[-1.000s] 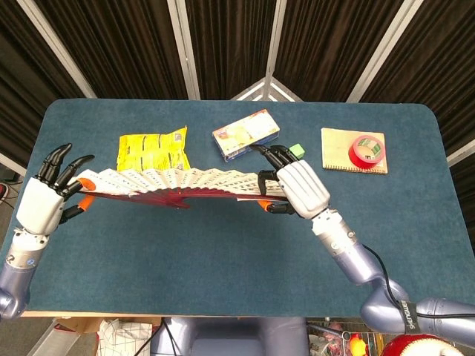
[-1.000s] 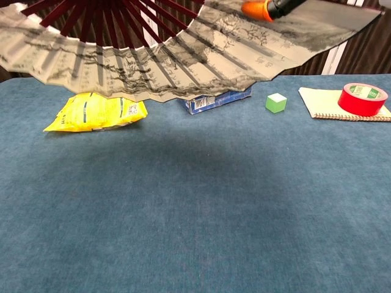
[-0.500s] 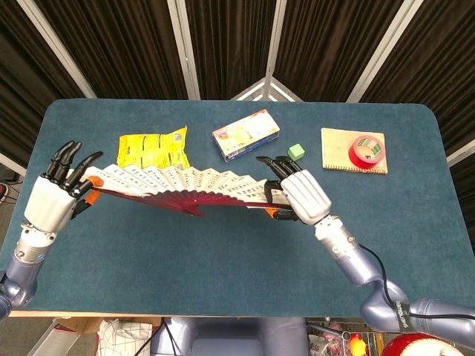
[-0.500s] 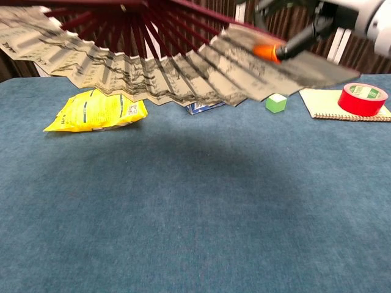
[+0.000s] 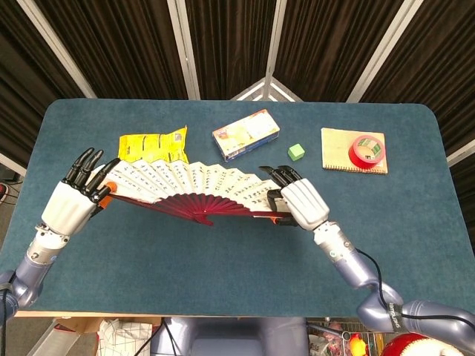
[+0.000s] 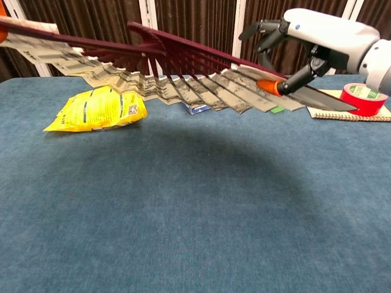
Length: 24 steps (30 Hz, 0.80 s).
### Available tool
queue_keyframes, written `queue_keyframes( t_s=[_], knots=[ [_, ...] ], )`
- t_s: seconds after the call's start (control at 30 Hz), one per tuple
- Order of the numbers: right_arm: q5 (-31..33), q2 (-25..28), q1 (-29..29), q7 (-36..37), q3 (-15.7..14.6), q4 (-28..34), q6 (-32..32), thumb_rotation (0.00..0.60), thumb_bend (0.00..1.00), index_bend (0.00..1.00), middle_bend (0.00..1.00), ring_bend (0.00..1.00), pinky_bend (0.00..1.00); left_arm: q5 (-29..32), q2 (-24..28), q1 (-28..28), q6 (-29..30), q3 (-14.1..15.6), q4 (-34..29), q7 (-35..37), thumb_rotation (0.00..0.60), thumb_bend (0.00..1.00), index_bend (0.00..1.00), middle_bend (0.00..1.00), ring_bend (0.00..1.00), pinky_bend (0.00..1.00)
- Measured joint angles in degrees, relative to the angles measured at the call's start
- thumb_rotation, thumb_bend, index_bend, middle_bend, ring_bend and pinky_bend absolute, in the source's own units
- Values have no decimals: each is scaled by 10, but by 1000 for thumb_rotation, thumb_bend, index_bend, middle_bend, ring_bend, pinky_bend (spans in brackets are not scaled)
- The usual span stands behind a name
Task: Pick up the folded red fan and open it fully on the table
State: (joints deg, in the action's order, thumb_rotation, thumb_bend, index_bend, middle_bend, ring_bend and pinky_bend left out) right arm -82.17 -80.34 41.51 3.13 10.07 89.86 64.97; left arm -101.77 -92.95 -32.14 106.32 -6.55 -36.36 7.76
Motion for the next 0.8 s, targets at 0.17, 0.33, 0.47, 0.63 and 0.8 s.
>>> queue_keyframes(
  t_s=[0.17,0.33,0.47,0.63,0.8],
  knots=[
    [8,1,-1,-13,-7,-2,-18,600,355,325,104,132,103,5,-7,3,-11,8,18,-2,600,420,436,97,0,68],
    [21,11,3,-46,-10,7,-40,600,271,217,76,99,74,13,-6,8,-28,14,18,2,600,379,327,20,0,22],
    [36,22,7,-87,-11,18,-57,600,217,140,57,76,54,20,1,10,-42,18,6,-1,600,376,324,16,0,21],
    [63,42,13,-154,-14,33,-80,600,203,99,52,71,46,25,11,12,-45,19,-6,-11,600,376,324,20,0,21],
    [87,66,20,-237,-20,41,-96,600,204,96,52,71,46,27,12,14,-46,24,-10,-8,600,375,324,19,0,21]
  ],
)
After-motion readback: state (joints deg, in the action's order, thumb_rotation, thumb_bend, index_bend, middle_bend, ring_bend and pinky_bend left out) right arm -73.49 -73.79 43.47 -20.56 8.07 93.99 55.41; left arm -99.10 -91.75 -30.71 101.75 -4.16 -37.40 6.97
